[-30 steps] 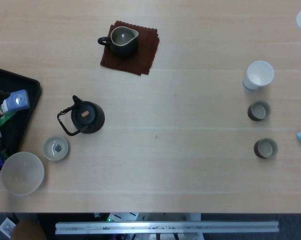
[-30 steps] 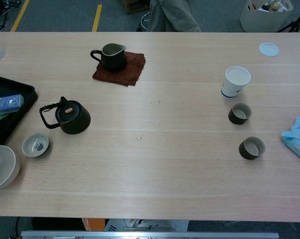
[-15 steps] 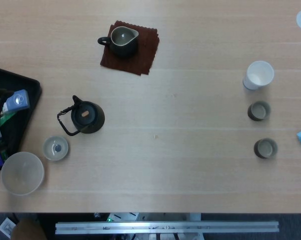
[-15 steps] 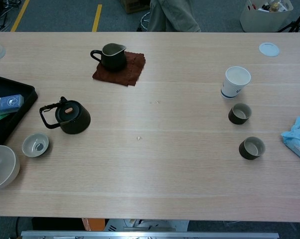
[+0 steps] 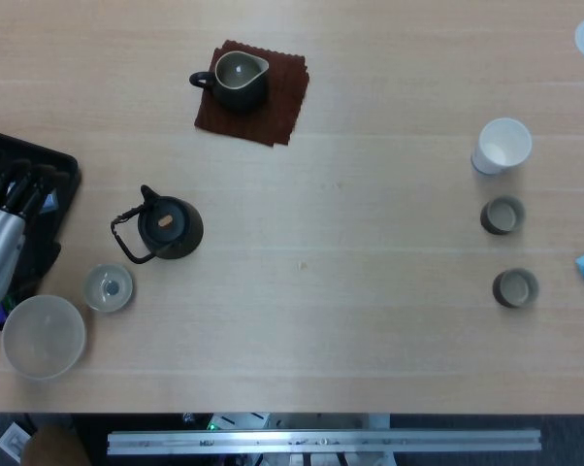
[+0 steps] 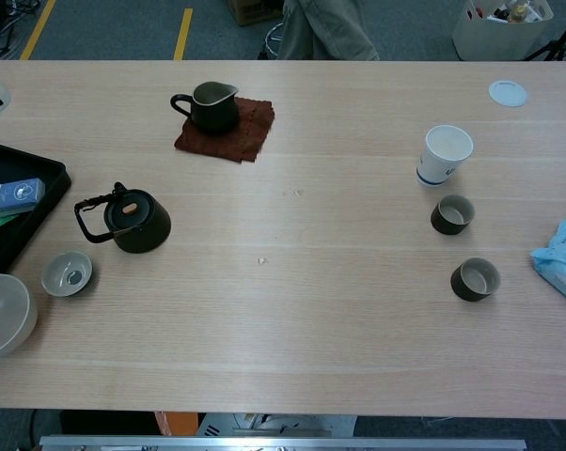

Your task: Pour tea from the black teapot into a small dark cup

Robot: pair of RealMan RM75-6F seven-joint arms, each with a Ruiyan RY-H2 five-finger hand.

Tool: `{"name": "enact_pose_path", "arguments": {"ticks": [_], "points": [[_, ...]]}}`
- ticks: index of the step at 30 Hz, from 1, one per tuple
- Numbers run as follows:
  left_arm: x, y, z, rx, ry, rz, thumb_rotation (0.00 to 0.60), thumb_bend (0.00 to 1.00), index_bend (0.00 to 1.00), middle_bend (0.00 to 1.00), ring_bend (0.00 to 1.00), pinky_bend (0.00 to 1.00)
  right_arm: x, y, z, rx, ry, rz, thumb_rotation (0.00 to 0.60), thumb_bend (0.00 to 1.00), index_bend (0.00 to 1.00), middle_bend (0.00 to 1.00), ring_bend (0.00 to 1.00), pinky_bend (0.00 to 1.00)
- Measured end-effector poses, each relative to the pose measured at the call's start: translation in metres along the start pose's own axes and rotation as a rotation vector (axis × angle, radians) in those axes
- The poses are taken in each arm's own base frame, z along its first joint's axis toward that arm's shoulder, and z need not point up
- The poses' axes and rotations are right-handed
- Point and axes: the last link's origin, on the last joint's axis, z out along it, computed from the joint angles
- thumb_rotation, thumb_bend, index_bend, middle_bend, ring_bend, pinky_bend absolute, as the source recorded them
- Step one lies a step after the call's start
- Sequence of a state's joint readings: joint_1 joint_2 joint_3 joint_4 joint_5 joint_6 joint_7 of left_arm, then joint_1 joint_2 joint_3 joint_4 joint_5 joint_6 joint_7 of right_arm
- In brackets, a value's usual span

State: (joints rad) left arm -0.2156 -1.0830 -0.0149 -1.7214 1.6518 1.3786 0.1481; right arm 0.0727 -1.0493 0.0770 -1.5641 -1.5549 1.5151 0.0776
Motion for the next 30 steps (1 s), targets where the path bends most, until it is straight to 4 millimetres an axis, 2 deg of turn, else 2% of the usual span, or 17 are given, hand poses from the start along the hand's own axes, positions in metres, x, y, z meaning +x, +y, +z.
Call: {"name": "enact_pose_path", "arguments": {"ticks": [6,12,24,30], "points": [[-0.008,0.008,0.013,-0.093,-0.062,0.021,0.6,0.29,0.18,0.21,0.16,0.09,0.012,-0.004,0.013,0.012,0.03,-0.009,0.6,0.06,0.18,0.23,0.1,0.15],[-0.025,0.019,0.024,-0.178,-0.134,0.032,0.6,0.29,0.13,0.18,0.15,0.09,0.014,-0.007,0.02,0.016,0.028,-0.012,0.6,0.06,0.18,0.23,0.1,0.15],[-0.059,0.036,0.038,-0.241,-0.228,0.03,0.6,0.29,0.03,0.11,0.11,0.09,0.01,-0.005,0.02,0.002,0.013,-0.011,0.6,0.06,0.18,0.23,0.1,0.15],[-0.068,0.042,0.044,-0.23,-0.247,0.017,0.6,0.29,0.0,0.07,0.08,0.09,0.008,-0.004,0.019,-0.003,0.007,-0.007,0.6,0.06,0.18,0.23,0.1,0.15]]}}
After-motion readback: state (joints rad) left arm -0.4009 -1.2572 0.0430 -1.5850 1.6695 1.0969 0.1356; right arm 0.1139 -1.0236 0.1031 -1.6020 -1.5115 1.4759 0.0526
